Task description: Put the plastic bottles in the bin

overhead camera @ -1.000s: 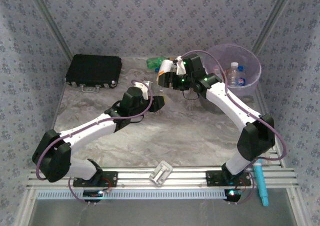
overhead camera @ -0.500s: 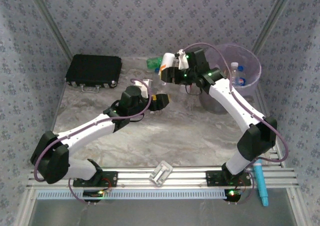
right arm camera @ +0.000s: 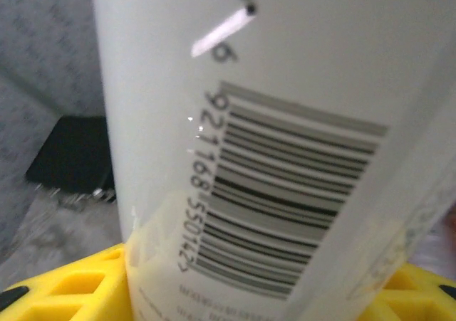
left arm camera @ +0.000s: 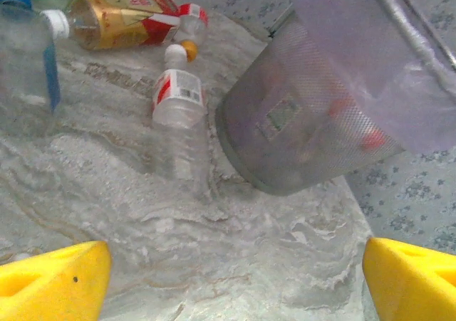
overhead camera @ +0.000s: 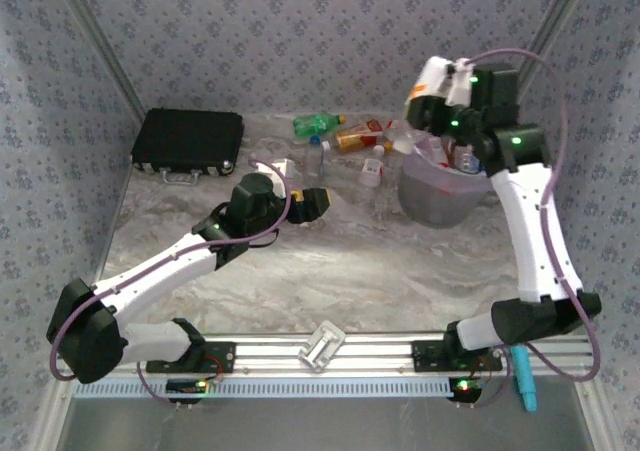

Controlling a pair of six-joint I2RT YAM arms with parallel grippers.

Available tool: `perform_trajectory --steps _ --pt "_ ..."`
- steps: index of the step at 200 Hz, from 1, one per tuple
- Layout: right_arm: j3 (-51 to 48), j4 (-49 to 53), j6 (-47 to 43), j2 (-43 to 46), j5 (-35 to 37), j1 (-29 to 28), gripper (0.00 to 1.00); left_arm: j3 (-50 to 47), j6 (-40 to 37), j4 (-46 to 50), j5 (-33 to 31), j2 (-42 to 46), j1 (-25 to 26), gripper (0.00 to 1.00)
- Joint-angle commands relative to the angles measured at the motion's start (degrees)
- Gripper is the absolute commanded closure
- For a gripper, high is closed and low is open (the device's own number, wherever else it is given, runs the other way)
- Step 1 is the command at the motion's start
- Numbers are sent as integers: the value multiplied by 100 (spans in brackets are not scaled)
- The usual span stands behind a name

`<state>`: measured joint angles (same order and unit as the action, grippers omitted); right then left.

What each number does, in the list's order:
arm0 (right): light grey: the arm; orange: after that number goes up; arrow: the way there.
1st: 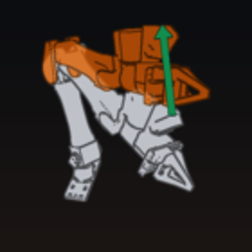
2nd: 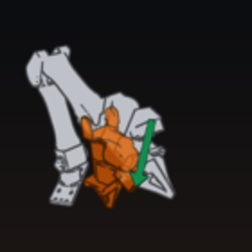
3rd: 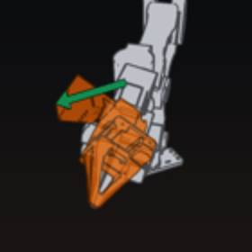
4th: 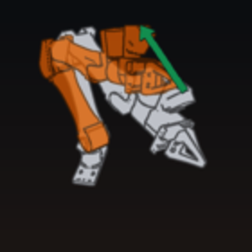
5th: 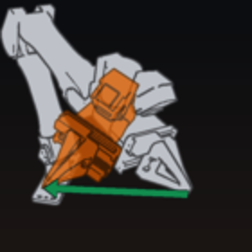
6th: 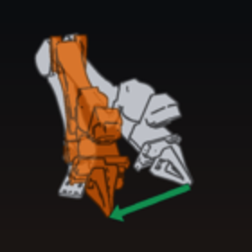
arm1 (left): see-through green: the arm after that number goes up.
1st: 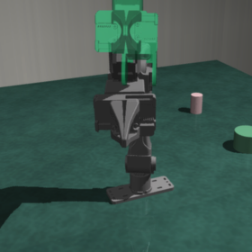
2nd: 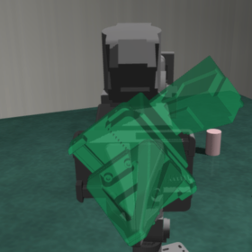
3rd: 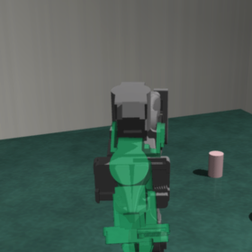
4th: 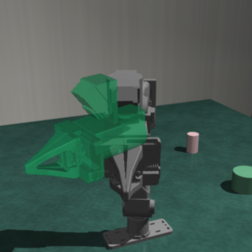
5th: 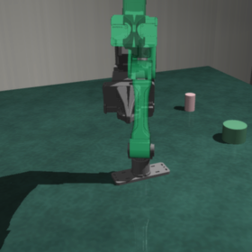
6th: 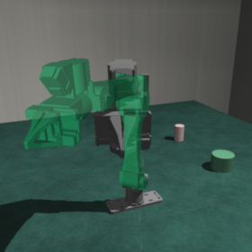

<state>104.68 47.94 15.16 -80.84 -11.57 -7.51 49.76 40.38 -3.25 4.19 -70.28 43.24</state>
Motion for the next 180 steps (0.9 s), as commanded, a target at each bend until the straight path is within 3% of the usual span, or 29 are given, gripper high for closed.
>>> perform_trajectory --steps 1,52,128,180 --pt "257 751 -433 21 188 452 44 -85 -6 197 -109 -36 -17 10" --pt "655 1196 -816 -547 81 1245 44 -168 91 492 -239 42 -79 11" --pt "900 1884 -1500 -1596 242 1244 44 -330 134 665 -268 226 -236 13" --pt "585 1891 -1348 -1901 20 1086 43 -338 139 674 -221 184 -327 13"
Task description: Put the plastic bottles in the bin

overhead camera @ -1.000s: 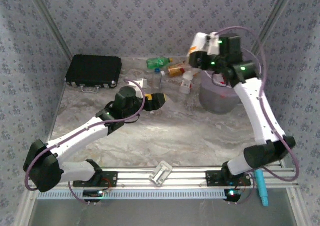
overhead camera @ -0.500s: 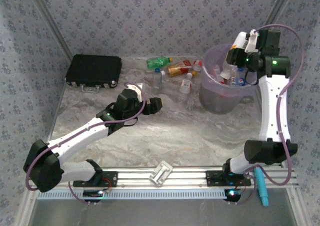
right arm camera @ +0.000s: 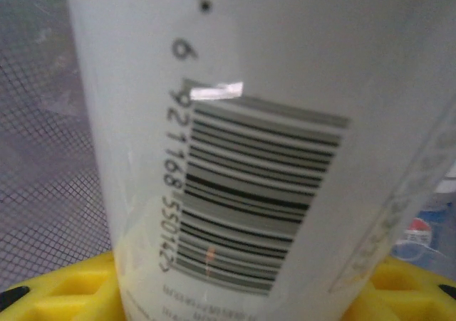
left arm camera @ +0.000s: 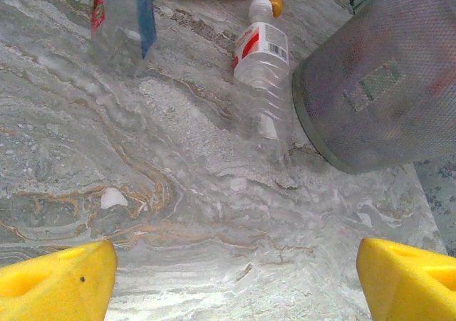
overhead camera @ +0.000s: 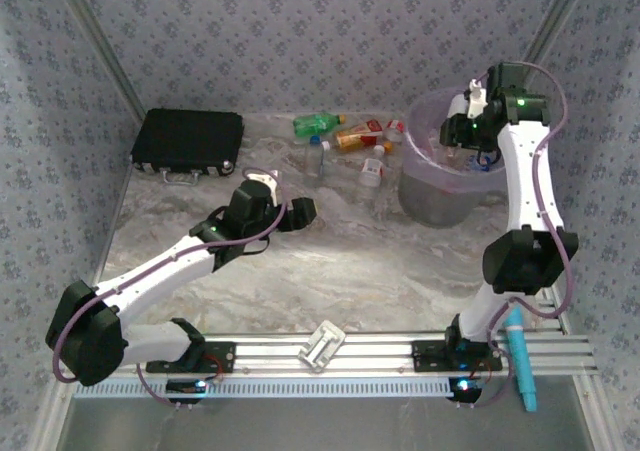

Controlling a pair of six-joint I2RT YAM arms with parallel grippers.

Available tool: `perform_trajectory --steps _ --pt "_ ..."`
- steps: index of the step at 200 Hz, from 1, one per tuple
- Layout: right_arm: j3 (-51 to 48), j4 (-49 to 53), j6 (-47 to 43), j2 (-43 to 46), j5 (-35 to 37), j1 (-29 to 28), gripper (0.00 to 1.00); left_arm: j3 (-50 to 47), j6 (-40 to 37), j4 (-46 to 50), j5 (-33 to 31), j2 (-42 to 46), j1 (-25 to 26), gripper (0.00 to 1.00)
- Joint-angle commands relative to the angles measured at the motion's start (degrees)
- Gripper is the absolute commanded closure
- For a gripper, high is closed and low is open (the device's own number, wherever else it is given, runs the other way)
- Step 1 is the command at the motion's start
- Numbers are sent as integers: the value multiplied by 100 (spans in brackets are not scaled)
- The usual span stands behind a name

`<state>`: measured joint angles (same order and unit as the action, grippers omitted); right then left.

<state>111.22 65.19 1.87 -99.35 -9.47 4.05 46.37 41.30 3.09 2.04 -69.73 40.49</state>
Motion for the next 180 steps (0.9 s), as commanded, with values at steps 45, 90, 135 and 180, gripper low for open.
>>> perform_trajectory --steps 45,90,135,180 --pt "-4 521 137 44 -2 -187 27 30 17 65 102 75 -135 13" --pt "-280 -402 553 742 577 -54 14 33 1 -15 215 -63 -182 13" --pt "-304 -1022 612 621 566 -81 24 21 -1 -81 296 -154 -208 13" --pt "-275 -1377 587 107 470 -311 42 -5 -3 -72 299 -148 -254 14"
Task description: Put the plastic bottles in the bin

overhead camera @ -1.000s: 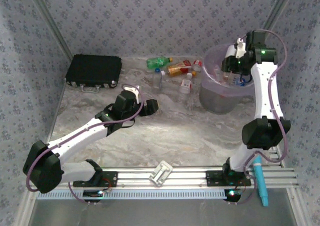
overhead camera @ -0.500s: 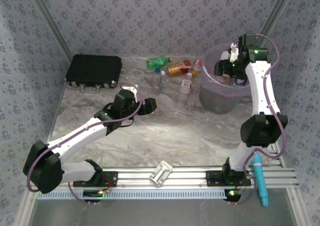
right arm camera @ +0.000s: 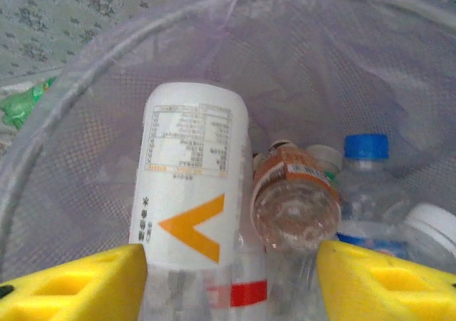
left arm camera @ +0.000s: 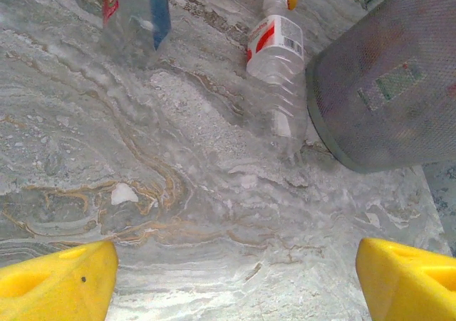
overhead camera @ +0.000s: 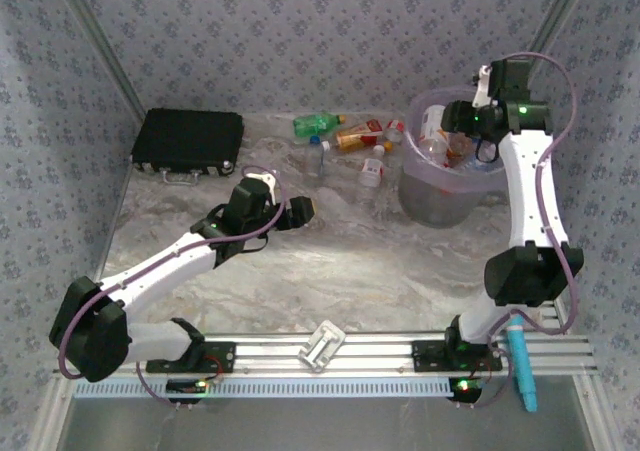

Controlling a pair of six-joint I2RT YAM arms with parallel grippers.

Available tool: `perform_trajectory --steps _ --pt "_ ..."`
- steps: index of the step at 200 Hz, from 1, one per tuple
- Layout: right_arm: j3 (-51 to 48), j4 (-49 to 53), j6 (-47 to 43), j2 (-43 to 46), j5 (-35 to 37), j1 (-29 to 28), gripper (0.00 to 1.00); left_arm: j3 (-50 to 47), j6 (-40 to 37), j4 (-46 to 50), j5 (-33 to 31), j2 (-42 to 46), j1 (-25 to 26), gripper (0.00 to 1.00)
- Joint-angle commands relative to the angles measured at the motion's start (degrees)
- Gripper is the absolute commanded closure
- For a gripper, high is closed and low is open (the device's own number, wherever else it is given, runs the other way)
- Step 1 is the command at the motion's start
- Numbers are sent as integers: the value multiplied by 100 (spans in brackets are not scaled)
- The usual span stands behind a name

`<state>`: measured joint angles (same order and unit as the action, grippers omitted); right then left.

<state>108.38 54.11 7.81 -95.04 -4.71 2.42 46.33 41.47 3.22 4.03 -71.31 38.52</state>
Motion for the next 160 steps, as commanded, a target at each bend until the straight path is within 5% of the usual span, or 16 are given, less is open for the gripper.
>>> perform_trajectory --steps 1,83,160 --pt "9 -269 -12 -336 -5 -150 42 -1 -18 -81 99 11 -56 14" --pt "-271 -524 103 -295 -81 -143 48 463 -346 218 98 -432 -277 14" --pt "-900 -559 271 1405 -633 -119 18 2390 -1400 807 -456 -2553 -611 12"
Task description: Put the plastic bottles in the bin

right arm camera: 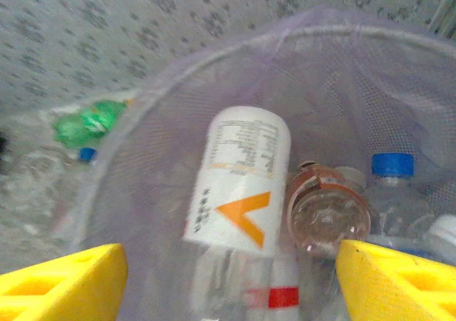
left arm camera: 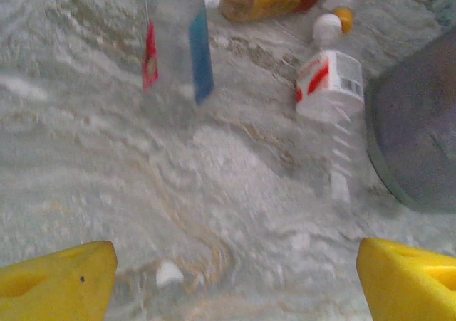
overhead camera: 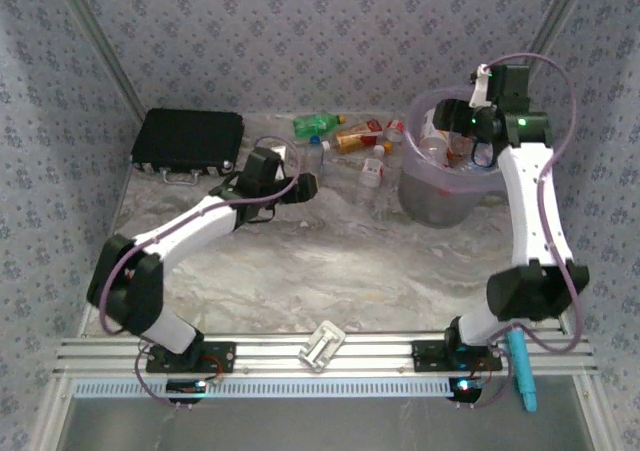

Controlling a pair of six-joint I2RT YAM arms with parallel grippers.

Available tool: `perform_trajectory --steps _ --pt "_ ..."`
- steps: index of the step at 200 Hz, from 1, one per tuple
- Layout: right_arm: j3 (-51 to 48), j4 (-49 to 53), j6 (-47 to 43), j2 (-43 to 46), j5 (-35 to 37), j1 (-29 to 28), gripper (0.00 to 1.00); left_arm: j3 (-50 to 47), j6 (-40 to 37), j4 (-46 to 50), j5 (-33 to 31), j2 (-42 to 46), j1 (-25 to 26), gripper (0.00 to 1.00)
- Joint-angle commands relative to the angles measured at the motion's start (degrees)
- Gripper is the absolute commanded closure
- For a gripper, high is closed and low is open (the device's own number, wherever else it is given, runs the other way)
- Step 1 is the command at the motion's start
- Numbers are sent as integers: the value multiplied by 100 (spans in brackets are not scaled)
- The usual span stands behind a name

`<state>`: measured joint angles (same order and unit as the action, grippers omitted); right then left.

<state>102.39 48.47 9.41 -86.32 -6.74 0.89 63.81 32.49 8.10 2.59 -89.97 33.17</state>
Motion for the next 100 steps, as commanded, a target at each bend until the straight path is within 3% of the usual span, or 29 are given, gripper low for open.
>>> perform_trajectory --steps 1,100 --pt "-317 -4 117 553 -440 30 18 672 -509 326 -321 -723 -83 12" --pt "-1912 15 522 2173 -1200 -167 11 3450 -1338 1475 -1228 -3513 -98 3"
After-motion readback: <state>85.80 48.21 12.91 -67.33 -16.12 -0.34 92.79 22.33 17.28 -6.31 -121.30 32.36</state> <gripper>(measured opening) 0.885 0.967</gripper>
